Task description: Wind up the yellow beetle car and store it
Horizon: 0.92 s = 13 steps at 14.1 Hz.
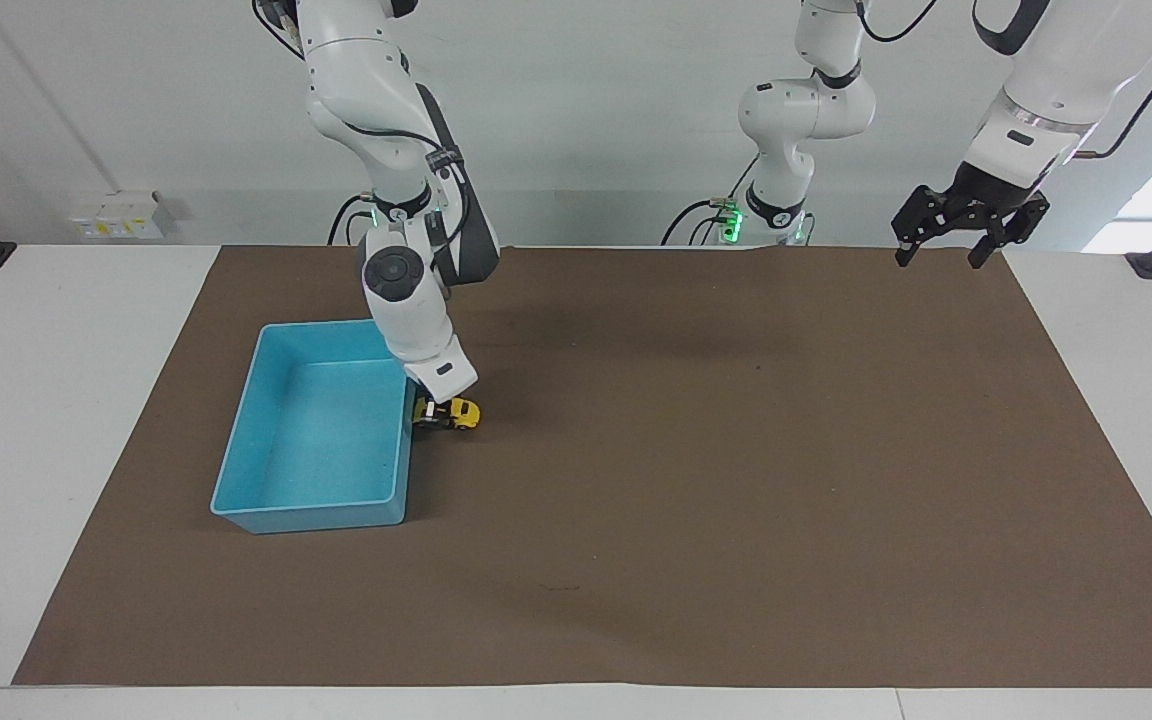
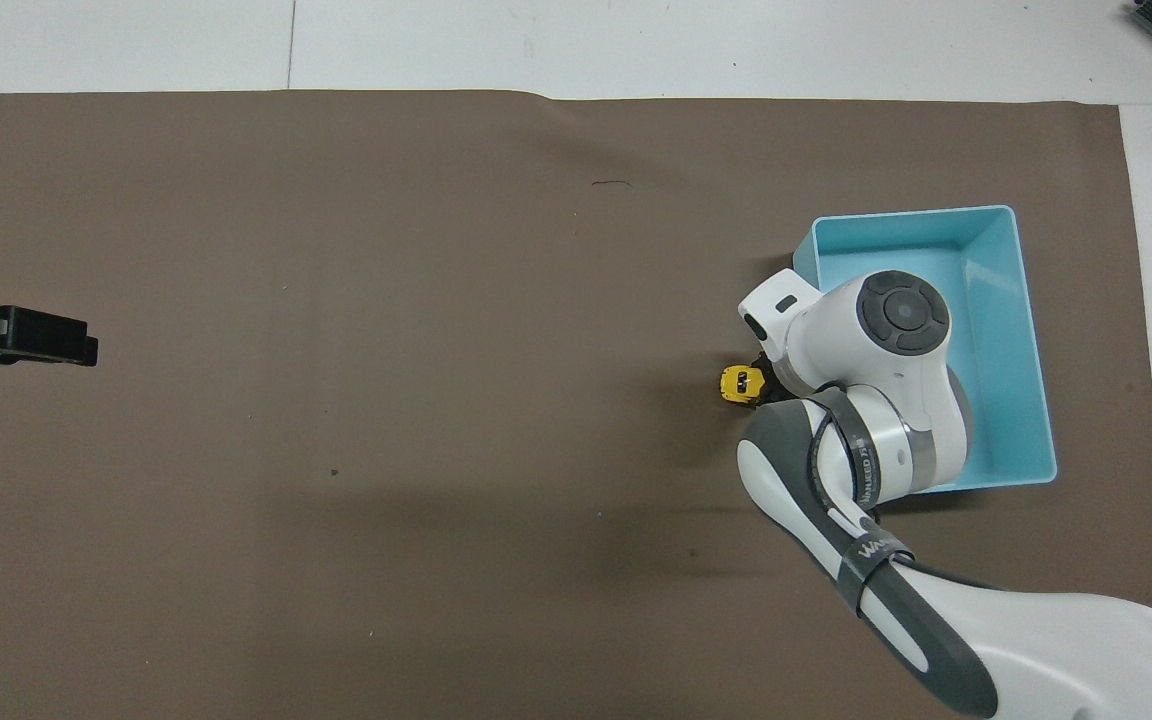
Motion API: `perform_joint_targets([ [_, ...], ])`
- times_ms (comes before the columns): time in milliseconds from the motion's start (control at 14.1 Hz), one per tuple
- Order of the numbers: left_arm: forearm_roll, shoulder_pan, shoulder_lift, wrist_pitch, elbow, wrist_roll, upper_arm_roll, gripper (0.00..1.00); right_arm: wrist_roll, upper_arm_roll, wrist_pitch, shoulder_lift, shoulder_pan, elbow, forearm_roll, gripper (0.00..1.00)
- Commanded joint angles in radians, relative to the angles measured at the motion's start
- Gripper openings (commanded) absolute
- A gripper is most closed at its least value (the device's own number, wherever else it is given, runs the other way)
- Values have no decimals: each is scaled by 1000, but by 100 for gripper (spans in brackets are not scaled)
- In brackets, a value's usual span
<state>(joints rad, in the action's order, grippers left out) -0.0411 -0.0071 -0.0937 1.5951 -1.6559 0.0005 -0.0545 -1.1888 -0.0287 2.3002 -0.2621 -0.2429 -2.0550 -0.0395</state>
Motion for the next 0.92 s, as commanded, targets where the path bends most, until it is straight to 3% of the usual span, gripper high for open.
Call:
perform_joint_targets([
  [0,-16,9,-8,-12,-4,6,-1,100,14,-7,-2,-12,2,41,7,0],
  [848,-16,9,-8,-12,-4,6,-1,100,41,-23,-177,30,-4,179,-26,0],
])
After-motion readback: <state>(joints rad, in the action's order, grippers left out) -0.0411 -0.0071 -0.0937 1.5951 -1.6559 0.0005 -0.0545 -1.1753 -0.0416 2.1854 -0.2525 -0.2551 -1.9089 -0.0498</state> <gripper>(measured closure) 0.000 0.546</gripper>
